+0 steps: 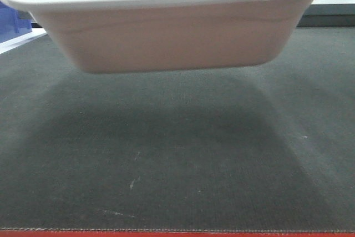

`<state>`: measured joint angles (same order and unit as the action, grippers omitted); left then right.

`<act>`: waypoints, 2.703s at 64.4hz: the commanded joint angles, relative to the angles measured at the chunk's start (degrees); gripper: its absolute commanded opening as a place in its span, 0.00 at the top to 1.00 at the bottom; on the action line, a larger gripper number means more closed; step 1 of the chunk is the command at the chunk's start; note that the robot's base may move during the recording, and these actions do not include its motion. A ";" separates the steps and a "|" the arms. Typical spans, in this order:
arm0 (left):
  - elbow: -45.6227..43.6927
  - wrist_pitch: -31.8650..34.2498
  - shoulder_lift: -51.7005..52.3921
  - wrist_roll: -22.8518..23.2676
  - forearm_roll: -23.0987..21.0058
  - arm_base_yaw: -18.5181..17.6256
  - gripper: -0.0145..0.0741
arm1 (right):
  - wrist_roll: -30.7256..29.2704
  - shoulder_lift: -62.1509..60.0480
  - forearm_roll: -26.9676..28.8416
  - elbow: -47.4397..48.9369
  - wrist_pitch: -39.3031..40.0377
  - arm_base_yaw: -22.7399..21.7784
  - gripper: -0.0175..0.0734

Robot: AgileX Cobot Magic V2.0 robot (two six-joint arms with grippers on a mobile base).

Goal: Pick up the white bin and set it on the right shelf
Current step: 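Lift the pink bin off the table with both grippers, then hold the lifted bin steady with both grippers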

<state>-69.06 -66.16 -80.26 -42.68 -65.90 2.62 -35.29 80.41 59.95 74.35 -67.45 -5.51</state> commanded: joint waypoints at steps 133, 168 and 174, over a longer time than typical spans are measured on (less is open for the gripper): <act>-1.91 -4.49 18.94 -0.42 -12.23 -1.27 0.56 | -0.77 -16.35 8.01 1.63 -5.33 1.23 0.38; -1.91 -4.35 18.94 -0.42 -12.23 -1.27 0.56 | -0.77 -16.35 8.01 1.63 -5.28 1.23 0.38; -1.91 -4.35 18.94 -0.42 -12.23 -1.27 0.56 | -0.77 -16.35 8.01 1.63 -5.28 1.23 0.38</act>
<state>-69.06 -65.21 -63.09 -42.69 -66.30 2.98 -35.21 65.11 57.57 74.35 -67.62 -5.51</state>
